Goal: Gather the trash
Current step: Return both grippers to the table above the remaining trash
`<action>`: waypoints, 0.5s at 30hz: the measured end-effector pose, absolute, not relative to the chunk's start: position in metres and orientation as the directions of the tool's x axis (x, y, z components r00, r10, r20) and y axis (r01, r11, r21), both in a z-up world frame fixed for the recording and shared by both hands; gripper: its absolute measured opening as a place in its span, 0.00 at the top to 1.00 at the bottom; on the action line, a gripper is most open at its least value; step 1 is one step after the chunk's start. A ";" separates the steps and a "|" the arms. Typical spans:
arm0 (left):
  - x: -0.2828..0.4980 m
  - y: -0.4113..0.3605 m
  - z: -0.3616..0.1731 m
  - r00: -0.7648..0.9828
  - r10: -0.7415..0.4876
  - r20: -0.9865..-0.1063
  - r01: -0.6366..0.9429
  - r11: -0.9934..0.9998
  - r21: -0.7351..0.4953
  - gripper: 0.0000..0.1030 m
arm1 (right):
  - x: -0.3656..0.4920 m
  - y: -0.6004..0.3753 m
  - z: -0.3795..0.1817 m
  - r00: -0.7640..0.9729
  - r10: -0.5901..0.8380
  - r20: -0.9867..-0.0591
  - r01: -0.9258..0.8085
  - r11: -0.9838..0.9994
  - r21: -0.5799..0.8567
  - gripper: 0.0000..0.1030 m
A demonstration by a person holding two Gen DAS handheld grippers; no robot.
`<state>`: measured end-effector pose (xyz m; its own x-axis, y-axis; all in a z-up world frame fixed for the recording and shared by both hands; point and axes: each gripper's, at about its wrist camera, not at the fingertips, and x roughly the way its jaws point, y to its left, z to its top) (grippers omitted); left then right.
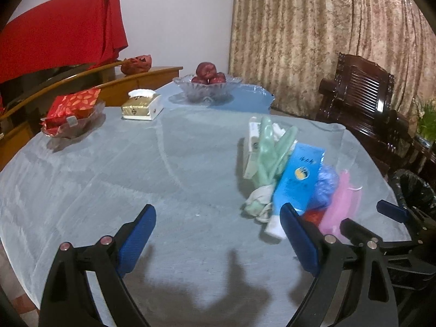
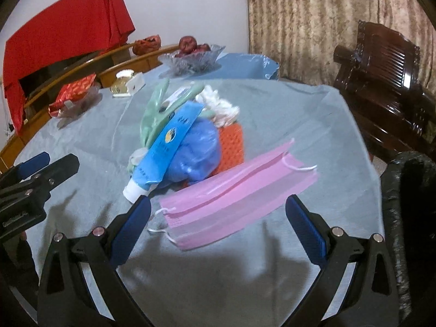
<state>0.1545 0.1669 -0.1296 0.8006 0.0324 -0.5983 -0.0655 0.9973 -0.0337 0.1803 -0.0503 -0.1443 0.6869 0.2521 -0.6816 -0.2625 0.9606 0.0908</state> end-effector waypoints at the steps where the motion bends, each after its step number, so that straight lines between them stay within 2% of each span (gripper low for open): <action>1: 0.156 0.169 -0.131 0.798 0.033 -0.602 -0.067 0.997 -0.035 0.13 | 0.182 -0.047 -0.146 0.685 0.248 -0.686 -0.260 0.962 0.087 0.07; 15: 0.167 0.176 -0.145 0.779 0.005 -0.626 -0.068 0.995 -0.076 0.13 | 0.198 -0.056 -0.169 0.651 0.107 -0.751 -0.190 0.981 -0.025 0.07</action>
